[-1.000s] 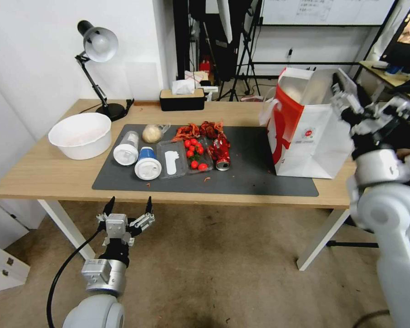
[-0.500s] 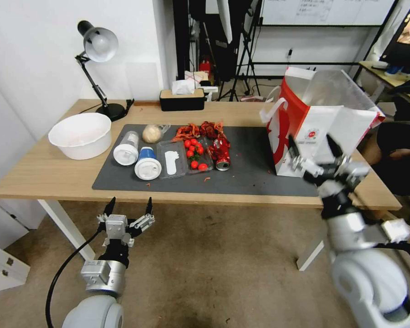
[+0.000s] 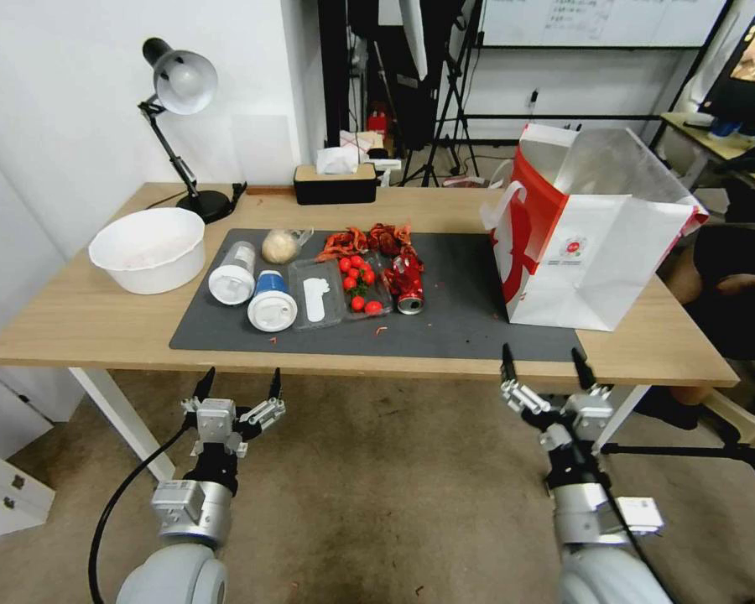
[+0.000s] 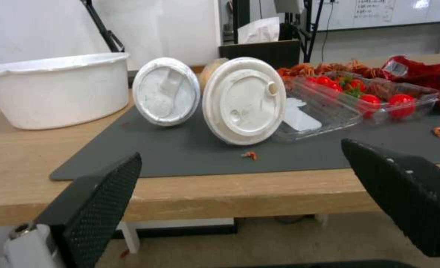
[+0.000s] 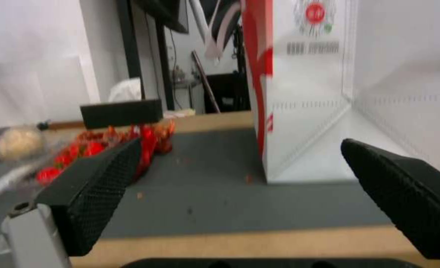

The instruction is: Pick up the trash from the table and place it into the takeout bag.

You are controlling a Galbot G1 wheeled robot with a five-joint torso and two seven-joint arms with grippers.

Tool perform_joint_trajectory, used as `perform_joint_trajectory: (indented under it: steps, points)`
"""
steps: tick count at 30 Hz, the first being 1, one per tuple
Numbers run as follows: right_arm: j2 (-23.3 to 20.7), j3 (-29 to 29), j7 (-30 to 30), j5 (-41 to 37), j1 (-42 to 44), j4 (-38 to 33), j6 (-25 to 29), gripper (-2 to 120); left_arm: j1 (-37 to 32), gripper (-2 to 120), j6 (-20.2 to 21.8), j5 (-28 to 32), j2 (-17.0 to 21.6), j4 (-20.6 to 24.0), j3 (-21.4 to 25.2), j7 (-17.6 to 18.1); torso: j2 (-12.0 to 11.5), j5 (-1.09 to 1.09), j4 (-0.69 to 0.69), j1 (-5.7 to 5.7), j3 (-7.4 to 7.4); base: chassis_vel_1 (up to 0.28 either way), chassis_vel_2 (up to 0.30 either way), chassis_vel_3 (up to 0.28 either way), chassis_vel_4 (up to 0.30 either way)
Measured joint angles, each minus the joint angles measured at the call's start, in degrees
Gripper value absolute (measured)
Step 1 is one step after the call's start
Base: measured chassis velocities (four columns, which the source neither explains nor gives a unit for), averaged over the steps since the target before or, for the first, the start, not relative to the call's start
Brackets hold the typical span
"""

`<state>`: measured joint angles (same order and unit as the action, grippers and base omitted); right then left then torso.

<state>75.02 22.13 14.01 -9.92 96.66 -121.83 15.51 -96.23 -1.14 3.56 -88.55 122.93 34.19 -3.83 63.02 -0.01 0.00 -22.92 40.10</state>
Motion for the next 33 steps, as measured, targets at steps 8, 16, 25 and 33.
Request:
perform_joint_trajectory:
  steps: [8,16,25,33]
  points:
    - [1.1,-2.3,1.4,2.0,0.0,2.8,0.7,100,0.2,100,-0.1,0.5,0.3,-0.3,0.4,0.0,0.0,0.0,0.0,0.0,0.0,0.0,0.0,0.0,0.0]
    - [1.2,-2.3,2.0,2.1,0.0,3.3,0.7,100,0.1,100,-0.3,0.5,0.2,-0.5,0.3,0.0,0.0,0.01,-0.01,0.0,0.0,0.0,0.0,0.0,0.0]
    - [0.5,-3.7,3.4,0.6,-3.7,2.2,-3.1,100,0.2,100,-0.3,0.3,0.0,-0.6,0.2,0.0,0.0,0.01,0.0,0.0,0.0,0.0,0.0,0.0,0.0]
    - [-0.1,-6.5,5.5,-2.9,-11.6,2.0,-9.8,99,0.1,100,-0.3,0.1,-0.1,-0.6,0.4,0.0,0.0,0.01,0.0,0.0,0.0,0.0,0.0,0.0,0.0]
